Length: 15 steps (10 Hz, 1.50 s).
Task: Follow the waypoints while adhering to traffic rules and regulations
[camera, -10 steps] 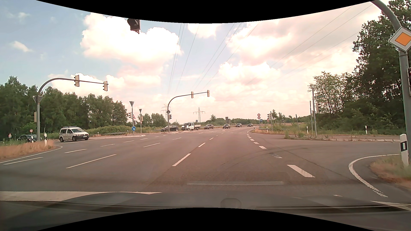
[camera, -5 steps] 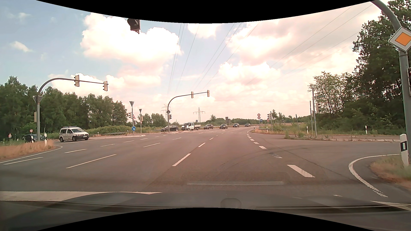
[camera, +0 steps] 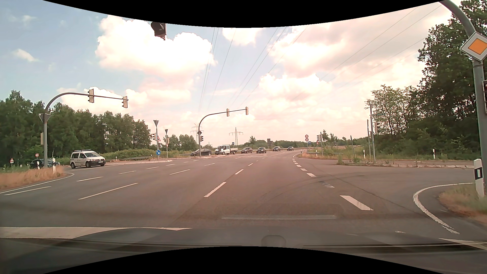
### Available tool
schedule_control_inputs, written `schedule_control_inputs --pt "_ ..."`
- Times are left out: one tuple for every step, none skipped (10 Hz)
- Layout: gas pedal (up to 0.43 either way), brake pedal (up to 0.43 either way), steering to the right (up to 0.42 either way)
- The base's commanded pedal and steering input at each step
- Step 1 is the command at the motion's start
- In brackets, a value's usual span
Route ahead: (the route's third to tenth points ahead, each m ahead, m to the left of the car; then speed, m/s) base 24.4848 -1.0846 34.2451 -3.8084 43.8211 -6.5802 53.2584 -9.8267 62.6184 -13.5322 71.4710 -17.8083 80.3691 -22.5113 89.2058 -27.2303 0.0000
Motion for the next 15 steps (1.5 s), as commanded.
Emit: schedule_control_inputs --pt "0.0 0.5 0.02" --pt "0.0 0.5 0.02" --pt "0.0 0.5 0.02" --pt "0.0 0.5 0.02" --pt "0.0 0.5 0.02" --pt "0.0 0.494 0.02" --pt "0.0 0.5 0.02" --pt "0.0 0.5 0.02" --pt "0.0 0.5 0.02" --pt "0.0 0.494 0.02" --pt "0.0 0.494 0.02" --pt "0.0 0.5 0.02" --pt "0.0 0.494 0.02" --pt "0.0 0.5 0.02" --pt "0.0 0.5 0.02"
